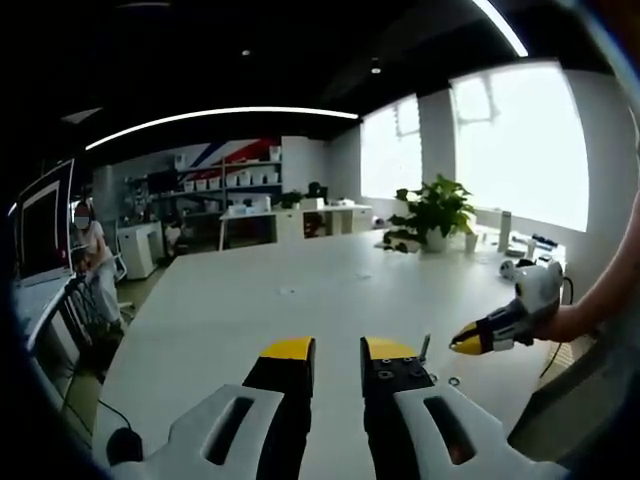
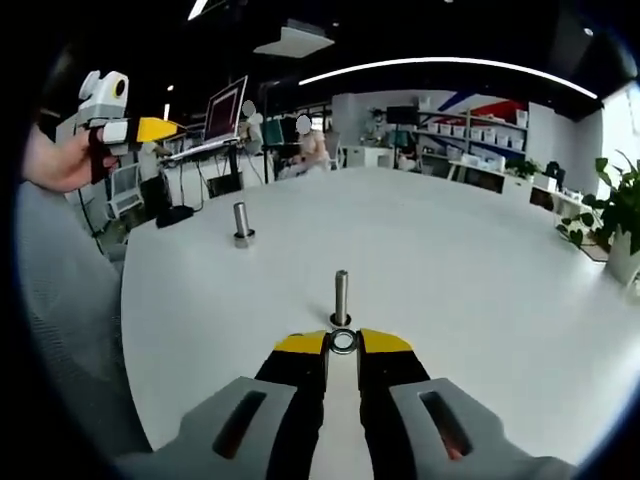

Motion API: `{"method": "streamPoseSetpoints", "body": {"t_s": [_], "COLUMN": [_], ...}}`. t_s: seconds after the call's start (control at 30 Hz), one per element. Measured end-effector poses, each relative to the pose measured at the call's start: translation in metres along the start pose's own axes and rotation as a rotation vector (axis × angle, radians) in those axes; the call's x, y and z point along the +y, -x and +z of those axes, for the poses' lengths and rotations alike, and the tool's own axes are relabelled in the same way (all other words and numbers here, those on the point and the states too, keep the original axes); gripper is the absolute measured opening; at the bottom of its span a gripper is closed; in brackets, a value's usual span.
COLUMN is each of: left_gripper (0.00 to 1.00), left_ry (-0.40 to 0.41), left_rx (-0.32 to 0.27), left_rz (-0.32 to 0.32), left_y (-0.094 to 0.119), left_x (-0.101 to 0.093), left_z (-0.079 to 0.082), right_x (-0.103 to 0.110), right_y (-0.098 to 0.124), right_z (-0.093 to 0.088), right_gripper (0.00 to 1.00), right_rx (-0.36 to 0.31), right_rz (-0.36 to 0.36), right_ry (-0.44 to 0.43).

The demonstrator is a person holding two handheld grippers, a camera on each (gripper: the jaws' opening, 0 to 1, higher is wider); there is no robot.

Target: Place the washer onto the threaded stud by aligning its center hole with the stud, sliding it down to the base, and recovering from edge contact or off-axis alignment until the washer reaches the visible bottom stop.

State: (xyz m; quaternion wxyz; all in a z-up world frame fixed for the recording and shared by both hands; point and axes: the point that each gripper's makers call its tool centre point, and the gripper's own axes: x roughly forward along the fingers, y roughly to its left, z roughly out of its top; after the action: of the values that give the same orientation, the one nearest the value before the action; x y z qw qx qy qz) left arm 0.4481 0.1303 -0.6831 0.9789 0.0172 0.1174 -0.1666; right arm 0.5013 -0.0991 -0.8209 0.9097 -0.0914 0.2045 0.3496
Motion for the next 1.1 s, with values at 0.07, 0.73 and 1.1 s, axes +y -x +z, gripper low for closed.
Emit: {"method": "streamPoseSetpoints", "body": {"t_s": [0.07,0.73,1.1], "left_gripper": [0.16,0.16,0.16], "left_ry": [0.001,0.009,0.007], "left_rx": [0.0,-0.011,-0.018], "left_rz": [0.0,0.005,0.006], "left_y": [0.0,0.001,0.001], "left_x": [0.0,0.002,0.002], "left_z": [0.0,0.003,0.005], "right_x": [0.0,-0.001,0.0], "right_y": [-0.001,-0.017,-0.028], "right_z": [0.004,0.039,0.044], "right_gripper": [0.13,0.13,0.13], "right_rx": [-0.006,-0.049,-0.044], "right_rz": [0.0,0.01,0.021], "right_ry": [0.008,0.047,0.051]}}
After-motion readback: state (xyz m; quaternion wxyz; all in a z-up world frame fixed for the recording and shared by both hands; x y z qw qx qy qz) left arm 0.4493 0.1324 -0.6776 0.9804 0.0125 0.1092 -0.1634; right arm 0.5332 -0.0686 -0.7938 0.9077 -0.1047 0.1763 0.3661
